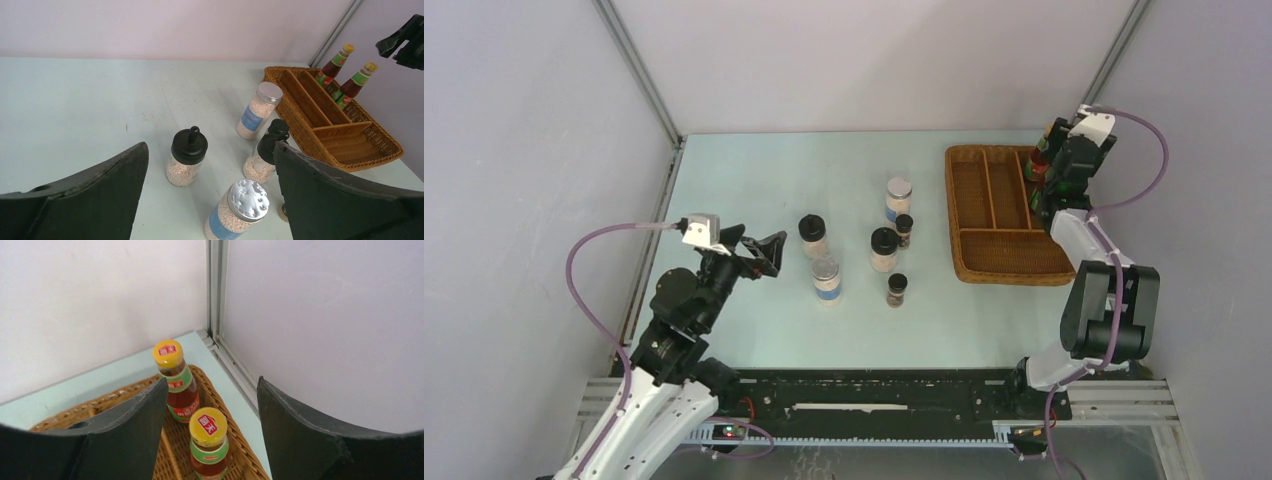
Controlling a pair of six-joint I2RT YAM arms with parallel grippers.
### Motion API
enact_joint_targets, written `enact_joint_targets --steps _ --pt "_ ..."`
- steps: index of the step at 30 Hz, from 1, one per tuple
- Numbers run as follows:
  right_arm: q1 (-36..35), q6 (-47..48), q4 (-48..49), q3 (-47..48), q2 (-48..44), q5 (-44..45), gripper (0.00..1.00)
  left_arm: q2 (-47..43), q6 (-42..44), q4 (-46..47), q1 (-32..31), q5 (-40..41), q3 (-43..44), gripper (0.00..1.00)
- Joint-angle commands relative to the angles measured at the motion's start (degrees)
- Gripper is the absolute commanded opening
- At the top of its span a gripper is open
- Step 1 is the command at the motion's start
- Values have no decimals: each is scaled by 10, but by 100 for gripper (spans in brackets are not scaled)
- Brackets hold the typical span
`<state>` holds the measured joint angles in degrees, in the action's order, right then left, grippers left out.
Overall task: Organize the condiment bottles
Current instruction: Place the bottle in the storage box, then pick up the bottle from the center of the board.
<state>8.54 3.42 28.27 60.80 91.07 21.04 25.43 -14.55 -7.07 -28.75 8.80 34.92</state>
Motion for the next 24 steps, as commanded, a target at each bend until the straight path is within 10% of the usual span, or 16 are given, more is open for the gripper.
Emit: enact_joint_targets --steps 1,24 --pt "-19 14 32 9 -51 27 74 -15 -1 -4 -3 -2 5 100" --pt "-351 -21 -163 62 -54 -180 81 -31 -22 -25 -3 -8 9 100"
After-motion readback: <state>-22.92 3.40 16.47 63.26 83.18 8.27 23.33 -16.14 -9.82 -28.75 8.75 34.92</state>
